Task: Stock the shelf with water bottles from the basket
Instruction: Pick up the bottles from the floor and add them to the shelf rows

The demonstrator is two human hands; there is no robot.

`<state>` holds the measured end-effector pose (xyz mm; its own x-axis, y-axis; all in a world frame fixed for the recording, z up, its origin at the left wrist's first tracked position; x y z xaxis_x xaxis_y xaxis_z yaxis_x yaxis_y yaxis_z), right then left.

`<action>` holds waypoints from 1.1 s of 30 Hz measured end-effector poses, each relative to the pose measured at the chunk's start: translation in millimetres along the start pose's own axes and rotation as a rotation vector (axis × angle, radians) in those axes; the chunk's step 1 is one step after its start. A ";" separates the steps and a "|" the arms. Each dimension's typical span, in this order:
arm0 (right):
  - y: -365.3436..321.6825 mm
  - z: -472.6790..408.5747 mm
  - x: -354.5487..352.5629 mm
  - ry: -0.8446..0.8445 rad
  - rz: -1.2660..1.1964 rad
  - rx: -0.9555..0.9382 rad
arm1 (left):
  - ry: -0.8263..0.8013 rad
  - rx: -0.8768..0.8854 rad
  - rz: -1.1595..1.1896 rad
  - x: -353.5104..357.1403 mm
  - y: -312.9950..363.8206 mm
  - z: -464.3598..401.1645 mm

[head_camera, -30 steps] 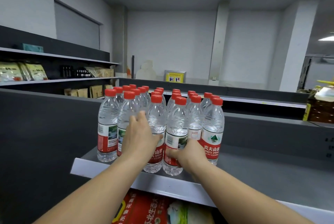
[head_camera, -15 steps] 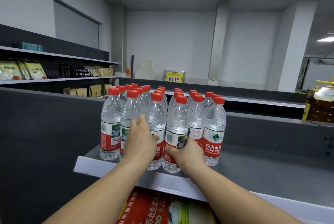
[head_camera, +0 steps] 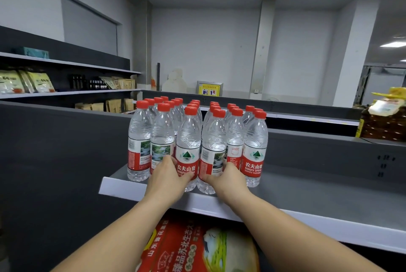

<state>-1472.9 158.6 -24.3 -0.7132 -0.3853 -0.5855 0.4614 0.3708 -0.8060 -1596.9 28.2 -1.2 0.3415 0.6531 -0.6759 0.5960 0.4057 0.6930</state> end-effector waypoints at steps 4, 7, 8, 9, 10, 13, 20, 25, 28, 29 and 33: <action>-1.2 36.2 -10.1 0.017 -0.034 -0.025 | -0.072 0.037 0.036 2.3 2.4 34.0; -2.2 76.3 -24.3 0.045 -0.010 -0.033 | -0.145 0.050 0.074 5.8 3.7 66.3; -8.0 85.5 -30.5 0.064 0.012 -0.038 | -0.152 0.047 0.085 5.3 4.3 71.9; -4.6 98.2 -33.4 0.074 0.008 -0.030 | -0.176 0.042 0.090 8.1 2.8 84.9; 3.4 112.1 -33.4 0.068 -0.007 -0.014 | -0.207 0.035 0.094 13.2 -0.1 100.2; 49.6 157.6 -21.3 0.031 0.006 0.069 | -0.306 0.029 0.077 43.9 -20.7 153.6; 222.0 236.7 29.1 -0.139 0.027 0.388 | -0.613 -0.075 -0.068 162.2 -104.9 259.9; 349.6 277.8 60.2 -0.207 0.026 0.582 | -0.758 -0.186 -0.081 254.4 -153.7 322.9; 434.3 296.7 89.0 -0.306 0.070 0.671 | -0.852 -0.256 -0.102 328.7 -193.4 364.1; 463.9 302.7 101.9 -0.364 0.110 0.688 | -0.880 -0.288 -0.122 355.4 -211.7 379.4; 586.5 328.3 156.1 -0.441 0.169 0.746 | -1.008 -0.444 -0.240 455.6 -306.0 454.0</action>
<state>-1140.4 38.5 -616.9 -0.4069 -0.7235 -0.5577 0.8762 -0.1366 -0.4622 -1293.8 -88.7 -635.0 0.8038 -0.2051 -0.5585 0.4824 0.7741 0.4100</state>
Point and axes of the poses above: each hand's wrist, its own z-axis away from the middle knuckle, its own x-axis out of the palm, y = z × x, the point moved 8 cm from there along -z, towards the middle knuckle, and after that the axes turned 5 degrees about -y, right-handed, at the moved point
